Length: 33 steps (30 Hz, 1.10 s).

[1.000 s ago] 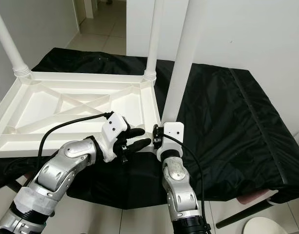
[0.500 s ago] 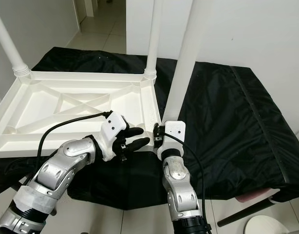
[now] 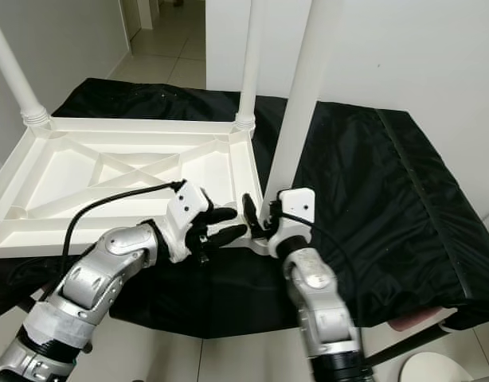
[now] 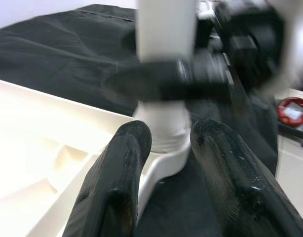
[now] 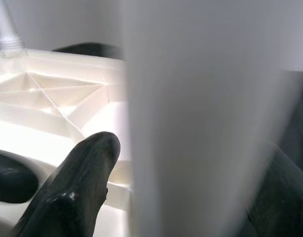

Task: Building children table

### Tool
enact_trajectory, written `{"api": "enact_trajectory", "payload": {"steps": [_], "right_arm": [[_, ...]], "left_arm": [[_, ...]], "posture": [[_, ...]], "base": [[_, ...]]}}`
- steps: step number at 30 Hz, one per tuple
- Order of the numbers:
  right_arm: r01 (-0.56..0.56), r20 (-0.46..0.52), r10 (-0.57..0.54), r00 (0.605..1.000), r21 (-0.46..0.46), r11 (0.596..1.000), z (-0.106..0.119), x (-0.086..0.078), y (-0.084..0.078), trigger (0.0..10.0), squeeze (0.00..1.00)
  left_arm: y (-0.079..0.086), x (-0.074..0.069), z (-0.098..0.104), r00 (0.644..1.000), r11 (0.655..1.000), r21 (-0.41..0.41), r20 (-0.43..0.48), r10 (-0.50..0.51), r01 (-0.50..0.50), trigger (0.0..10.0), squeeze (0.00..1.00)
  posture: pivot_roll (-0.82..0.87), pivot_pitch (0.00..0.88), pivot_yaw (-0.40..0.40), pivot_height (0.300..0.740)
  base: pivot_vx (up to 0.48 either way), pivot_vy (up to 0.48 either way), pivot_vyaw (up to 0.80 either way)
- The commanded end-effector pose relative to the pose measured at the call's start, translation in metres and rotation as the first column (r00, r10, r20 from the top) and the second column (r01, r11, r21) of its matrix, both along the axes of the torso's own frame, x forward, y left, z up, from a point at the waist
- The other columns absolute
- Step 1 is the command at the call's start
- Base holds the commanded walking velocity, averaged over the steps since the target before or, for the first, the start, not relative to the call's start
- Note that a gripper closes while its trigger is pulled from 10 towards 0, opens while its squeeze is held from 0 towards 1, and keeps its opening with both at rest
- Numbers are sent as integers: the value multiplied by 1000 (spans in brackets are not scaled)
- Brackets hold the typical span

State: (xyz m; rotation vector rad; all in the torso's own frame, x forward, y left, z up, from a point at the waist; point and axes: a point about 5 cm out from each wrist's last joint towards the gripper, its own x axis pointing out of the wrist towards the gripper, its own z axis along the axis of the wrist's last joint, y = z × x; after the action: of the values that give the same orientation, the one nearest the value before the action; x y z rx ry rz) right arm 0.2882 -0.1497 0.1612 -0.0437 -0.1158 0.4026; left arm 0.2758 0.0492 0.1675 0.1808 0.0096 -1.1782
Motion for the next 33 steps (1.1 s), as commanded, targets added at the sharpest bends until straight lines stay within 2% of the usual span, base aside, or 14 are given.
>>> {"api": "enact_trajectory", "payload": {"steps": [1,2,5,9,13,16,20,25,26,27,28,29,30,33], "right_arm": [[-50,-22,49,999,-19,999,-2,3,-8,10000,0],[-50,-22,49,999,-19,999,-2,3,-8,10000,0],[-174,-70,170,983,-62,983,-8,6,-13,10000,0],[-281,-131,269,954,-91,955,-17,11,-14,10000,0],[-308,-146,293,945,-89,947,-19,11,-13,10000,0],[-364,-166,341,925,-130,922,-23,18,-11,10000,0],[-391,-181,364,914,-148,908,-25,25,-10,10000,0],[-393,-188,362,913,-164,905,-25,32,-13,10000,0],[-394,-193,362,912,-163,905,-26,34,-15,7412,0],[-394,-193,362,912,-163,905,-26,34,-15,7412,0],[-387,-200,354,914,-157,909,-28,33,-17,1098,0],[-383,-203,350,914,-153,911,-29,33,-18,1098,0],[-384,-207,351,913,-147,912,-31,31,-19,0,0],[-390,-211,358,910,-137,911,-33,29,-19,0,0]], "left_arm": [[-7,-7,0,999,999,8,15,-45,45,10000,0],[-7,-7,0,999,999,8,15,-45,45,10000,0],[-6,-7,-2,999,999,16,9,-49,49,10000,0],[-6,-7,-4,999,998,26,6,-52,52,10000,0],[-6,-7,-4,999,998,27,6,-54,54,10000,0],[-6,-5,-3,998,998,32,10,-56,55,10000,0],[-6,-4,-2,998,998,39,18,-59,58,10000,0],[-8,-4,-1,998,997,44,30,-62,61,10000,0],[-8,-3,-1,998,997,43,31,-62,61,10000,0],[-8,-3,-1,998,997,43,31,-62,61,10000,0],[-8,-3,-1,998,997,41,32,-62,61,10000,0],[-8,-3,0,998,997,40,32,-63,61,10000,0],[-8,-3,0,998,997,39,32,-62,61,10000,0],[-8,-3,-1,998,997,39,32,-62,61,10000,0]], "posture": [[8,0,-57,740],[8,0,-57,740],[15,0,-53,740],[23,0,-49,740],[25,0,-49,740],[31,0,-42,740],[34,0,-40,740],[38,0,-44,740],[40,0,-46,740],[40,0,-46,740],[40,0,-47,740],[40,0,-47,740],[41,0,-50,740],[40,0,-50,740]], "base": [[0,0,0],[0,0,0],[0,0,0],[0,0,0],[0,0,0],[0,0,0],[0,0,0],[0,0,0],[0,0,0],[0,0,0],[0,0,0],[0,0,0],[0,0,0],[0,0,0]]}}
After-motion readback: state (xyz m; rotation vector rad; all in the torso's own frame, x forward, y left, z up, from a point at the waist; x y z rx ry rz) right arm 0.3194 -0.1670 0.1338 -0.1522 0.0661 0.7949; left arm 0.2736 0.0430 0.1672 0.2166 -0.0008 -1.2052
